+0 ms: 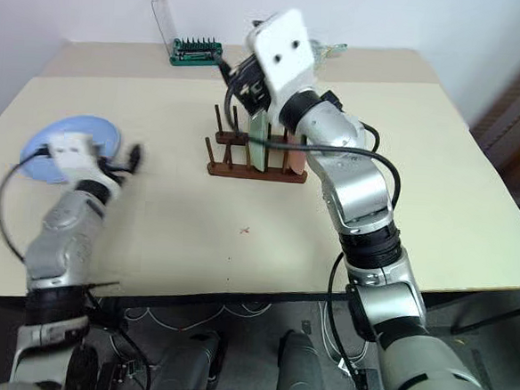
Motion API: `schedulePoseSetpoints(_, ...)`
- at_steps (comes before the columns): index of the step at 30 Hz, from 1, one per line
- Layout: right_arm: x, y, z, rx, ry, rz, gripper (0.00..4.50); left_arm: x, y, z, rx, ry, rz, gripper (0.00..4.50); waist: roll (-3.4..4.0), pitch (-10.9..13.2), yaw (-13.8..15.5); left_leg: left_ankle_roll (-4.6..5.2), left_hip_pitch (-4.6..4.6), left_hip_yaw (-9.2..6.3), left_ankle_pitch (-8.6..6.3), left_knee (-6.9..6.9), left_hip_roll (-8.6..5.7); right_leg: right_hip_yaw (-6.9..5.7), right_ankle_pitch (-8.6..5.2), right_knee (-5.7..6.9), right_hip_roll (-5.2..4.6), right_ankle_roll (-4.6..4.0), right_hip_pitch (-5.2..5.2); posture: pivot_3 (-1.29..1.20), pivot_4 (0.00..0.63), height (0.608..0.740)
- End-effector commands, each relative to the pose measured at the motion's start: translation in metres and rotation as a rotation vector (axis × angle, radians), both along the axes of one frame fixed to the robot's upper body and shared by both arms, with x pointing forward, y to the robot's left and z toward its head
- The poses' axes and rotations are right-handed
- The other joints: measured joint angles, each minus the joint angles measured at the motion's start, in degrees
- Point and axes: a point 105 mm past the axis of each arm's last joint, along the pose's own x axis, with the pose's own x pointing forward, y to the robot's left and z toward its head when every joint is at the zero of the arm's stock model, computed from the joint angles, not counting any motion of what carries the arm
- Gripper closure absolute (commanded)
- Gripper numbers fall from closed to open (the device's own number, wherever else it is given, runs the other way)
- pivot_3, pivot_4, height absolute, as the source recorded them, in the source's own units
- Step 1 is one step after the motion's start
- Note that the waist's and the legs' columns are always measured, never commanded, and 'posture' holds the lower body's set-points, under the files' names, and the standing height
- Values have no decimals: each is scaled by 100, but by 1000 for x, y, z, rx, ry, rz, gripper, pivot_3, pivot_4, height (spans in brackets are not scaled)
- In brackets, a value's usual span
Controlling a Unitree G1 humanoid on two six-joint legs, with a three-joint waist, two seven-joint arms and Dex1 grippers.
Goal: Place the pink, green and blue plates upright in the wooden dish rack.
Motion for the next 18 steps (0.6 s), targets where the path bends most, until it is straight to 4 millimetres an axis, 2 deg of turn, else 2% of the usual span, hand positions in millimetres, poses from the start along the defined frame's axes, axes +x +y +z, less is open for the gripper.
schedulePoseSetpoints(1, -8, 7, 3, -27, -72, 28, 959, -14, 41, -2, -112, 30, 240, 236, -2, -1, -2, 0, -1, 0, 0, 1, -1, 0, 0, -1, -1, 0, 0, 0, 150, 740)
schedulePoseSetpoints(6, -7, 11, -5, -44, -63, 45, 959, -13, 52, -4, -260, 50, 259, 236, -9, 1, 39, -1, -5, -2, 1, 6, -7, -1, 1, -2, -5, 1, 3, 0, 150, 740)
schedulePoseSetpoints(10, -6, 12, -7, -47, -61, 45, 959, -12, 64, -15, -458, 75, 327, 236, -14, -1, 97, -2, -4, -3, 1, 8, -7, -1, 1, -1, -5, 1, 3, 0, 150, 740)
schedulePoseSetpoints(14, -4, 11, -10, -54, -54, 36, 959, -1, 67, -20, -610, 60, 316, 236, -15, -1, 101, -2, -4, -1, 1, 8, -7, -1, 1, -2, -5, 1, 3, 0, 150, 740)
schedulePoseSetpoints(17, -4, 11, -12, -64, -57, 33, 940, 2, 68, -25, -713, 57, 347, 1053, -16, -1, 106, -4, -4, -2, 2, 8, -7, -2, 1, -1, -5, 1, 3, 0, 150, 740)
schedulePoseSetpoints(18, -4, 11, -12, -67, -58, 30, 940, 3, 67, -26, -733, 57, 353, 1512, -17, -2, 105, -4, -4, -2, 2, 8, -7, -2, 1, -2, -5, 1, 3, 0, 150, 740)
